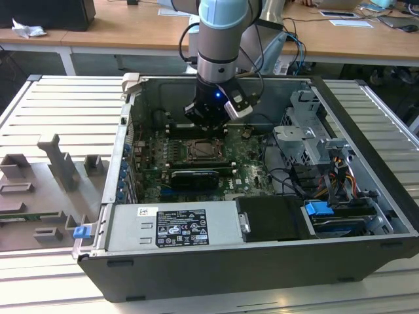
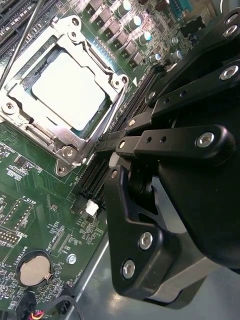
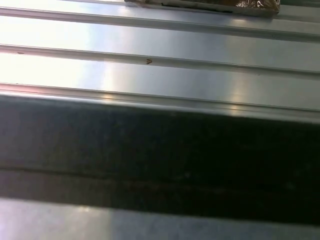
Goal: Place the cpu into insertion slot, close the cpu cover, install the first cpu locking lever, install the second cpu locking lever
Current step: 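Install the first cpu locking lever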
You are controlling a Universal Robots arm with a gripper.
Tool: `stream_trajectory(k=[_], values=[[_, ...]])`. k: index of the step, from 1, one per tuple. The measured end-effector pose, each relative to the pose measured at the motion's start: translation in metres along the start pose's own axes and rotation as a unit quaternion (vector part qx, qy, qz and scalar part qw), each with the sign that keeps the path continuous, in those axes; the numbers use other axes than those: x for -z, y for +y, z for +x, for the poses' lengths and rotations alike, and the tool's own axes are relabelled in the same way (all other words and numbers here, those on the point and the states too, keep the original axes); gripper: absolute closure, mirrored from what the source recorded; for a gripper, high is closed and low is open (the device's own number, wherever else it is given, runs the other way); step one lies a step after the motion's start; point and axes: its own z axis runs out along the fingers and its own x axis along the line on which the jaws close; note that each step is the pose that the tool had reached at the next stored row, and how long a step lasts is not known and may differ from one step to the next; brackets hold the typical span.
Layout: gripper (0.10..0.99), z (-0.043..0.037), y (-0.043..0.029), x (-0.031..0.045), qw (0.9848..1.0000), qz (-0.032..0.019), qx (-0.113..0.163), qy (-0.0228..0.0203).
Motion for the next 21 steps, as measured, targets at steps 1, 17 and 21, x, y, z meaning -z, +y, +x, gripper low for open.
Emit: stream_trajectory(k=[1, 17, 21], values=[[0.98, -0.0001, 0.0, -0.0004, 1.0, 0.0006, 0.0, 0.0001], [0.98, -0.0003, -0.0001, -0.0011, 1.0, 0.0051, 0.0, 0.0004], [0.98, -0.0003, -0.0002, -0.0012, 1.0, 0.008, 0.0, 0.0007]])
